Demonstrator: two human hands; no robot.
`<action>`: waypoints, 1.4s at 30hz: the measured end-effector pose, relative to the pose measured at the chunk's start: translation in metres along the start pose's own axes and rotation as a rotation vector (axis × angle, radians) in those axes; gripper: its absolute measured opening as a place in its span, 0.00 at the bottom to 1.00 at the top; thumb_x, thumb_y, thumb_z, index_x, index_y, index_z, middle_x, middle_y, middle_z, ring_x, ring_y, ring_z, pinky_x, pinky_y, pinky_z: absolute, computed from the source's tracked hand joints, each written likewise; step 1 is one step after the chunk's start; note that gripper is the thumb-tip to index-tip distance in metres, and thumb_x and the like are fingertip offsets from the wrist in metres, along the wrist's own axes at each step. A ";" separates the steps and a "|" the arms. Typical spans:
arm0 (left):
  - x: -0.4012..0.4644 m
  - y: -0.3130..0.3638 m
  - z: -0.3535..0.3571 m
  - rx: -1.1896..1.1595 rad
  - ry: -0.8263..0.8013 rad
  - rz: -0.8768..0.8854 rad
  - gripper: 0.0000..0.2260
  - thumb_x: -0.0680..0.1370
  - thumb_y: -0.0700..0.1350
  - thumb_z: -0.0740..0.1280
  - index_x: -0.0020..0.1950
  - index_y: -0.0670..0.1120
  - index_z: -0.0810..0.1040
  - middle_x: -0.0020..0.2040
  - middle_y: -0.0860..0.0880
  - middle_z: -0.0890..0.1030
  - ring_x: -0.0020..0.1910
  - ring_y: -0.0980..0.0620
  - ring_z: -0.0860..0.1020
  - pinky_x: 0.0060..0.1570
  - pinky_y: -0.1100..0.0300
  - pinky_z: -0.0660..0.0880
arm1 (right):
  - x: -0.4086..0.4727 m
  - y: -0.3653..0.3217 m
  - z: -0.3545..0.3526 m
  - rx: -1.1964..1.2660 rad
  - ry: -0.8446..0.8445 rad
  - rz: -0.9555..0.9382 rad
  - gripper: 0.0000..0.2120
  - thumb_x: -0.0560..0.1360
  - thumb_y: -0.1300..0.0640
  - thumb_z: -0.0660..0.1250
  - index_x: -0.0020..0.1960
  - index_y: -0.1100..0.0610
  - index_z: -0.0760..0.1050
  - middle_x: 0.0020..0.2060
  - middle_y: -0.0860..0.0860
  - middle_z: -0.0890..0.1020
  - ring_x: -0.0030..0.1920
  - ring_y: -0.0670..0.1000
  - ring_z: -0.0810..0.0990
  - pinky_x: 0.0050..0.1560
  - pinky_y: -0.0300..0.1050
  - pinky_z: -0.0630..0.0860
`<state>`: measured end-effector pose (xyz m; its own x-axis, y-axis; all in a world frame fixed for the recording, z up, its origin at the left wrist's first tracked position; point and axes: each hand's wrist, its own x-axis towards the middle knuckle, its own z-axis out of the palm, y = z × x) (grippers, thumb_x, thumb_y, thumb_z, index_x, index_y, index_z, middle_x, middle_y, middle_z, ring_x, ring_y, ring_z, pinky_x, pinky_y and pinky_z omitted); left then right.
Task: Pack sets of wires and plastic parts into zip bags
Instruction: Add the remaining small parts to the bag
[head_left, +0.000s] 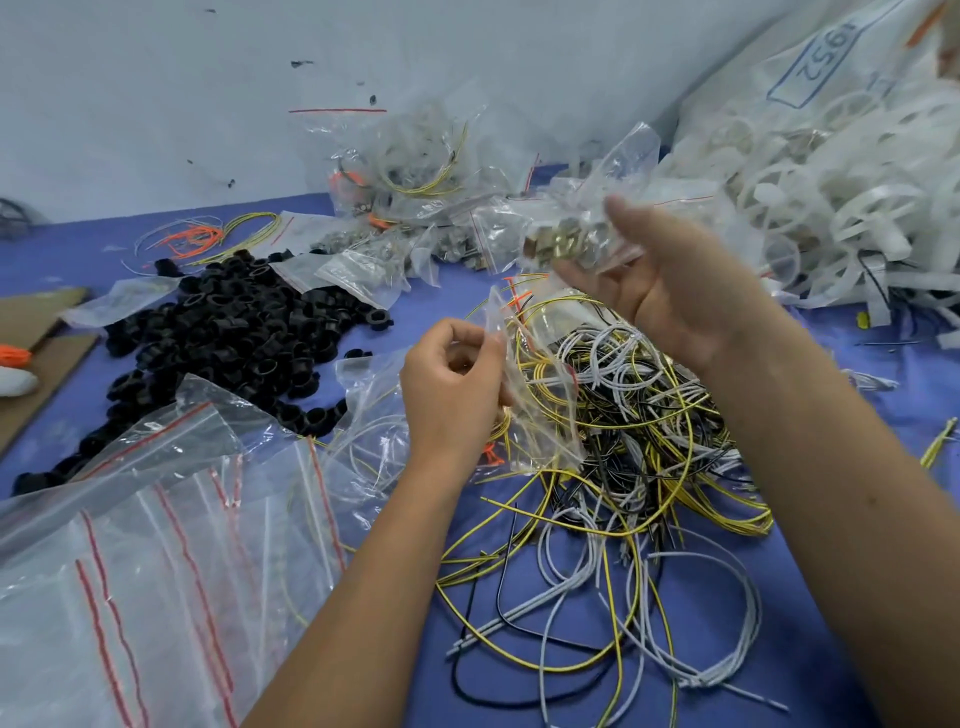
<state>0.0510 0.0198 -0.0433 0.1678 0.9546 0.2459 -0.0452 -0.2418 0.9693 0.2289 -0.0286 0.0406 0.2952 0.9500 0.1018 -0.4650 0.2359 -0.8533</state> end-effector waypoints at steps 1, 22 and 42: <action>-0.001 0.002 0.000 -0.018 -0.018 -0.002 0.08 0.81 0.40 0.69 0.41 0.43 0.76 0.26 0.46 0.79 0.20 0.51 0.74 0.22 0.62 0.68 | -0.008 0.006 0.000 -0.059 -0.063 -0.029 0.15 0.75 0.65 0.72 0.58 0.66 0.70 0.56 0.68 0.82 0.55 0.63 0.85 0.52 0.51 0.84; -0.026 0.048 0.011 0.219 -0.100 0.605 0.04 0.75 0.39 0.74 0.49 0.44 0.84 0.39 0.56 0.82 0.37 0.58 0.80 0.38 0.64 0.75 | -0.043 0.063 0.017 -0.660 -0.342 -0.218 0.24 0.75 0.78 0.58 0.44 0.52 0.82 0.36 0.48 0.83 0.37 0.47 0.81 0.38 0.42 0.78; -0.025 0.035 0.013 0.064 0.077 0.490 0.02 0.76 0.38 0.73 0.45 0.45 0.83 0.38 0.53 0.82 0.35 0.53 0.80 0.35 0.56 0.78 | -0.035 0.068 0.008 -1.245 -0.243 -0.315 0.11 0.79 0.68 0.62 0.52 0.60 0.83 0.44 0.55 0.87 0.46 0.53 0.85 0.46 0.59 0.81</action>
<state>0.0582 -0.0150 -0.0160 0.0684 0.7360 0.6735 -0.0389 -0.6726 0.7389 0.1804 -0.0442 -0.0169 0.0305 0.9324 0.3602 0.7143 0.2317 -0.6604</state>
